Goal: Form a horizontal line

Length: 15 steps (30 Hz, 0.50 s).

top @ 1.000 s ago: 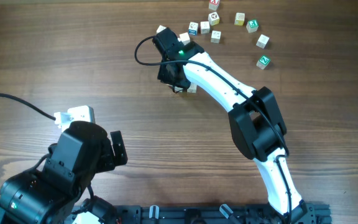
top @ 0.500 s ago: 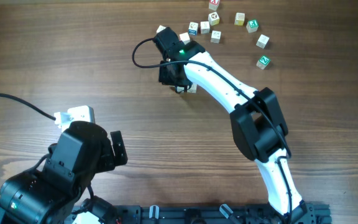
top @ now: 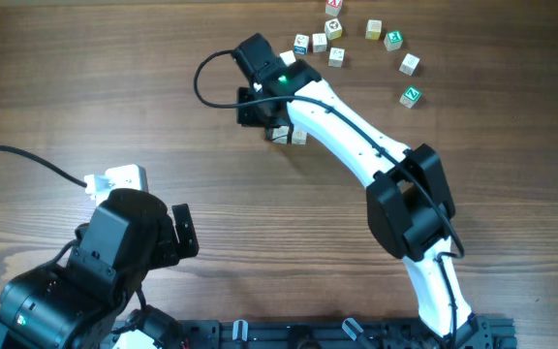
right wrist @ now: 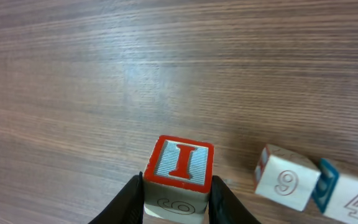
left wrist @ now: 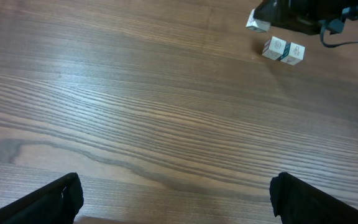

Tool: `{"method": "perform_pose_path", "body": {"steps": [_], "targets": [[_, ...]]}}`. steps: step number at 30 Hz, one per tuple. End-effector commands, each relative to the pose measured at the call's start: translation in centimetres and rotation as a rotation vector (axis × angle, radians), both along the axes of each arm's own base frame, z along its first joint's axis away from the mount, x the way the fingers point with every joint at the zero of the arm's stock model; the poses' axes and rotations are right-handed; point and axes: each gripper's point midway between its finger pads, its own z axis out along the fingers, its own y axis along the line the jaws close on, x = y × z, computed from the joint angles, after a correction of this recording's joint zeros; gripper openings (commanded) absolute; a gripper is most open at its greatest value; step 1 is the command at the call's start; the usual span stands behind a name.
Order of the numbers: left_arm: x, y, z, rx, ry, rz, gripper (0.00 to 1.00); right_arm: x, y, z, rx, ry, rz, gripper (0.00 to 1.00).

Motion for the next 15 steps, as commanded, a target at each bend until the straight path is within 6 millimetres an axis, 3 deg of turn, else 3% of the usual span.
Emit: {"method": "perform_pose_path", "body": {"steps": [1,9,15], "targets": [[0.0,0.0,-0.1,-0.014,0.002,0.017,1.00,0.1,0.3,0.4,-0.012,-0.021,0.015,0.11],[0.0,0.0,-0.1,-0.014,0.002,0.017,1.00,-0.2,-1.0,-2.5,-0.088,0.031,-0.022,0.11],[0.0,0.0,-0.1,-0.014,0.001,0.017,1.00,0.3,-2.8,-3.0,-0.147,0.025,-0.081,0.12]]}}
